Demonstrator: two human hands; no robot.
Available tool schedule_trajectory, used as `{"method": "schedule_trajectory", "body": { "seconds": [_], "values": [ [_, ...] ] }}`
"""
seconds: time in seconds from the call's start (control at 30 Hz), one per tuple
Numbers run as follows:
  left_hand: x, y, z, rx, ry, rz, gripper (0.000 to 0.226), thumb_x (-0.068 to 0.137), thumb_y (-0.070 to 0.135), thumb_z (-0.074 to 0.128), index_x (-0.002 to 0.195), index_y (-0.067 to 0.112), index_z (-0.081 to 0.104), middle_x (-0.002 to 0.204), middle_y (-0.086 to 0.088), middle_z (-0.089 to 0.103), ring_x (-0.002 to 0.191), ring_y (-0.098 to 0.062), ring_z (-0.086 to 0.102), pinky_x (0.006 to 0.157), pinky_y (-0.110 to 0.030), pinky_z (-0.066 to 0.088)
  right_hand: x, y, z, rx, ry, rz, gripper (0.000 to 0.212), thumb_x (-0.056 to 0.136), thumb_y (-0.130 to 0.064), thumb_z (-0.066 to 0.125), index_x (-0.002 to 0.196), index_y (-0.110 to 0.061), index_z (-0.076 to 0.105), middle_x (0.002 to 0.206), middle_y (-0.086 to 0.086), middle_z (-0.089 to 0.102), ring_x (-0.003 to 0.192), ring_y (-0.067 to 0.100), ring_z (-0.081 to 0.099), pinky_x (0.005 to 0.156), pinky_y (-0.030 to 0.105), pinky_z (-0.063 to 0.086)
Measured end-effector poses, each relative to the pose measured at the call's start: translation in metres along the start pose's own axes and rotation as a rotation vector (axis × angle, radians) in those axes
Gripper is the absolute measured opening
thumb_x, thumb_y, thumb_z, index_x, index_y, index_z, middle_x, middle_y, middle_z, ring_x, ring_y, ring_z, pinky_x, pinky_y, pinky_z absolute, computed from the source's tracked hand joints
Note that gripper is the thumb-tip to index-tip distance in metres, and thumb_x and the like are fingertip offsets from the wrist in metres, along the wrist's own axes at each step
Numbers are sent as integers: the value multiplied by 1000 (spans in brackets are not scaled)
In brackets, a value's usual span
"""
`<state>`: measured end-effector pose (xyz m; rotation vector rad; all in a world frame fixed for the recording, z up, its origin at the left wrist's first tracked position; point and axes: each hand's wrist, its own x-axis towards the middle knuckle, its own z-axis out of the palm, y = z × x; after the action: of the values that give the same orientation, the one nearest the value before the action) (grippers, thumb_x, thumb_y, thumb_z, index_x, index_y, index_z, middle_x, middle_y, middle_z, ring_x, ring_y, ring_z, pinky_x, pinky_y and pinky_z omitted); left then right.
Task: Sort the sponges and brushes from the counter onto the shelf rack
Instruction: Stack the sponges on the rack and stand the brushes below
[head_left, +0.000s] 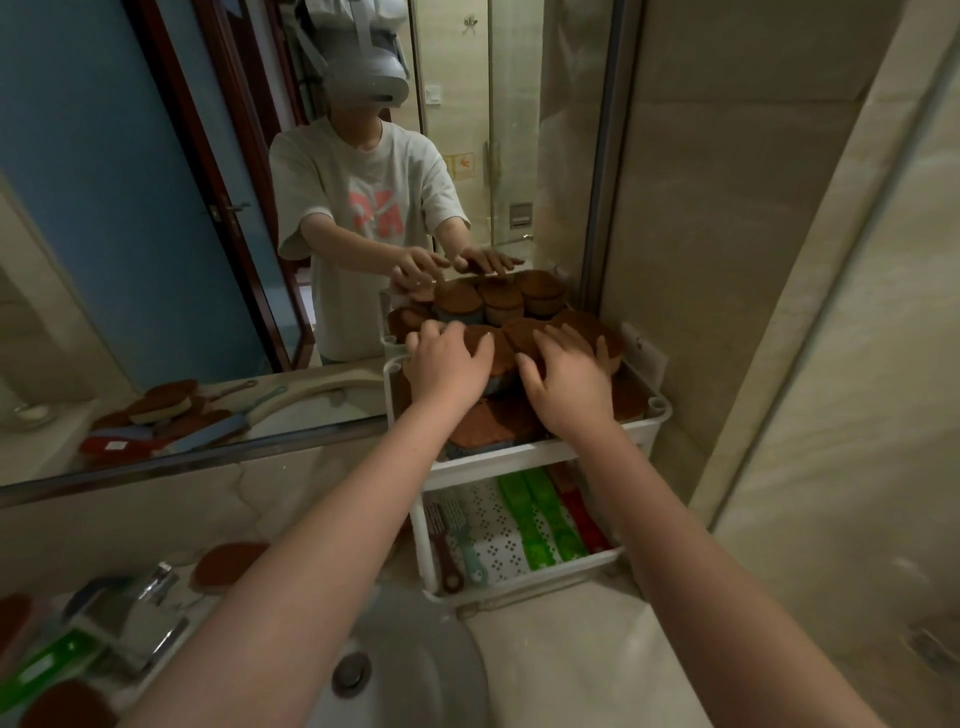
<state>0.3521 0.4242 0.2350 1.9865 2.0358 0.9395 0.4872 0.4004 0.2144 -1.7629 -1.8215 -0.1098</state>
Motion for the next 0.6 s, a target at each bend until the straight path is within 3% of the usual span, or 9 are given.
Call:
{"method": "schedule_trajectory", "body": {
  "seconds": [0.07,0.17,0.27,0.37,0.47,0.6],
  "values": [
    [-14,-3,-5,-79,107,57,41,93,44,43,119,16,56,124,-7,49,122,-27,37,99,-38,35,-8,-1,-3,61,126,-42,42,95,-36,47,129,-13,57,135,6,55,133,24,42,115,49,22],
    [-42,-8,-10,-181,229,173,36,89,40,47,106,12,62,111,-8,54,113,-27,45,94,-36,38,-26,-5,-6,158,307,-102,33,90,-30,52,115,-12,65,116,6,66,113,25,56,98,42,41],
    [-73,-15,-13,-258,347,282,36,85,38,46,93,8,63,99,-10,55,99,-28,51,86,-35,41,-52,-9,-10,285,450,-119,25,85,-24,52,102,-12,67,104,4,67,101,22,58,84,35,42],
    [-103,-23,-12,-350,385,370,27,85,30,50,88,5,61,93,-11,54,92,-24,53,81,-32,45,-81,-13,-9,342,539,-129,22,83,-18,53,98,-9,67,100,6,65,96,23,57,80,34,41],
    [-130,-34,-6,-407,355,438,21,86,22,52,84,2,60,90,-12,55,85,-21,55,77,-27,45,-110,-14,0,363,554,-114,22,80,-15,54,95,-4,65,96,11,63,92,27,57,79,36,41],
    [-161,-57,14,-398,270,413,18,85,20,52,83,3,59,87,-11,55,84,-17,51,76,-25,41,-147,-6,24,352,440,-55,21,78,-17,53,91,-4,63,90,11,62,84,30,56,73,40,42]
  ]
}}
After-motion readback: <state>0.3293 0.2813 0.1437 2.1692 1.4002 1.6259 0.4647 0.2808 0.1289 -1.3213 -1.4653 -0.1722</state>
